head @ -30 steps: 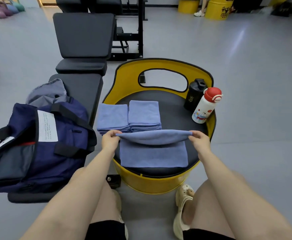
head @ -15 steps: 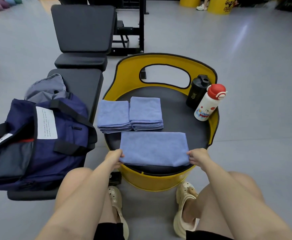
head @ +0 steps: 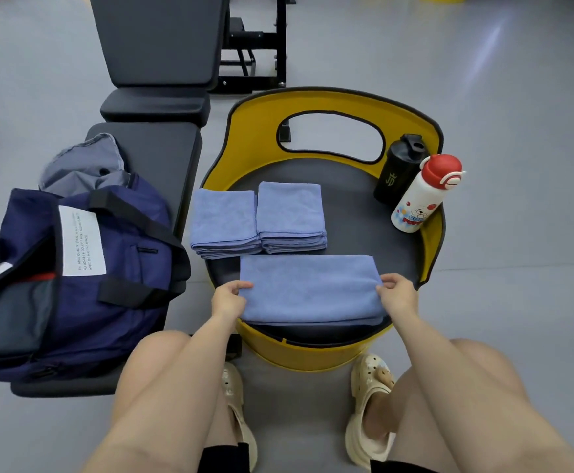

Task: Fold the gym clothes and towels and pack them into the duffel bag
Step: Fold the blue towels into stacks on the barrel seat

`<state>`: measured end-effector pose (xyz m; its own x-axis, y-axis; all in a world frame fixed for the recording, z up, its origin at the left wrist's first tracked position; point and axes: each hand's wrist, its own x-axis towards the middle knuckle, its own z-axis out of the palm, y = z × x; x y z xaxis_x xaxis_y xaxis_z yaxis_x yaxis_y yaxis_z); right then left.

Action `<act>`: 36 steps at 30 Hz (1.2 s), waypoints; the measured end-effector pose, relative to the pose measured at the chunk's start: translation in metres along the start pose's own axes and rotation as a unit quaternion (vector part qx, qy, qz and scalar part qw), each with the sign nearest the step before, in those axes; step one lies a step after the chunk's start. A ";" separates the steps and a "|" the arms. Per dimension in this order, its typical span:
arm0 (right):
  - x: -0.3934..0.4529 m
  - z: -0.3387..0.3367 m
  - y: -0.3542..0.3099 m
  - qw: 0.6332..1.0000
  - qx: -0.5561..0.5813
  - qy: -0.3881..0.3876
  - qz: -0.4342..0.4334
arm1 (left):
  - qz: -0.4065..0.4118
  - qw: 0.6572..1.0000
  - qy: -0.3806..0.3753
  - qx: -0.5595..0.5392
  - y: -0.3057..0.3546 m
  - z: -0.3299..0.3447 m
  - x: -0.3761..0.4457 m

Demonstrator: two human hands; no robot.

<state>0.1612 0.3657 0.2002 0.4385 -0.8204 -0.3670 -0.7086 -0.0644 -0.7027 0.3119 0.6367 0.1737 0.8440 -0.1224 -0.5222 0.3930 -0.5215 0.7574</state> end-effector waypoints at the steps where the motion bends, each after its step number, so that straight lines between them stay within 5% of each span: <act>1: -0.001 0.000 0.002 1.000 0.002 0.009 -0.003 | 0.001 1.000 0.000 -0.002 -0.001 0.002 -0.001; 7: -0.003 0.006 0.009 0.996 -0.082 -0.020 0.013 | -0.001 0.999 -0.011 0.045 0.001 0.009 -0.009; 11: -0.013 0.016 0.007 0.980 -0.187 0.014 -0.074 | 0.077 0.982 0.041 0.167 0.007 0.013 -0.026; 14: -0.018 0.023 0.001 0.941 -0.268 0.054 -0.201 | 0.162 0.942 0.070 0.287 0.007 0.021 -0.032; 18: -0.024 0.045 -0.003 0.892 -0.313 -0.081 -0.316 | 0.329 0.834 0.053 0.440 0.007 0.039 -0.029; 22: -0.025 0.073 -0.004 0.858 -0.338 -0.144 -0.359 | 0.343 0.799 -0.005 0.494 0.008 0.063 -0.022; 27: -0.022 0.096 -0.014 0.837 -0.382 -0.150 -0.362 | 0.282 0.807 -0.026 0.518 0.012 0.081 -0.007; 36: 0.001 0.077 0.011 0.853 -0.410 -0.105 -0.305 | 0.263 0.823 0.003 0.504 -0.003 0.054 0.007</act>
<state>0.1966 0.4076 0.1452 0.8920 -0.3782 -0.2477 -0.4246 -0.8889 -0.1719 0.2972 0.5918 0.1465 0.8039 -0.5519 -0.2217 -0.5264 -0.8337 0.1668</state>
